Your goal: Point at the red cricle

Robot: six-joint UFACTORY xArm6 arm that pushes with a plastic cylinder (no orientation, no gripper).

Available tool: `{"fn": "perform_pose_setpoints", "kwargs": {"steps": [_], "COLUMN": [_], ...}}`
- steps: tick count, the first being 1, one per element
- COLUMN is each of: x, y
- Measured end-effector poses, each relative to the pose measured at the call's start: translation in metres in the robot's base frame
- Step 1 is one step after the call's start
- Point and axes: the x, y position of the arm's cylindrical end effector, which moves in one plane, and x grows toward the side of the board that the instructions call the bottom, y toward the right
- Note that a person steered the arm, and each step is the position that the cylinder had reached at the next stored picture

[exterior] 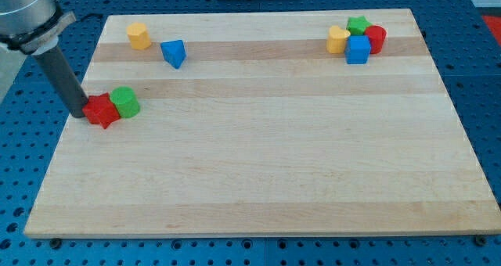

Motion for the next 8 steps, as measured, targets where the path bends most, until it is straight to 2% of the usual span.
{"fn": "perform_pose_setpoints", "kwargs": {"steps": [1, 3, 4, 6, 8], "x": [-0.024, -0.138, -0.132, -0.050, -0.011], "y": [0.001, 0.005, 0.036, 0.101, 0.254]}}
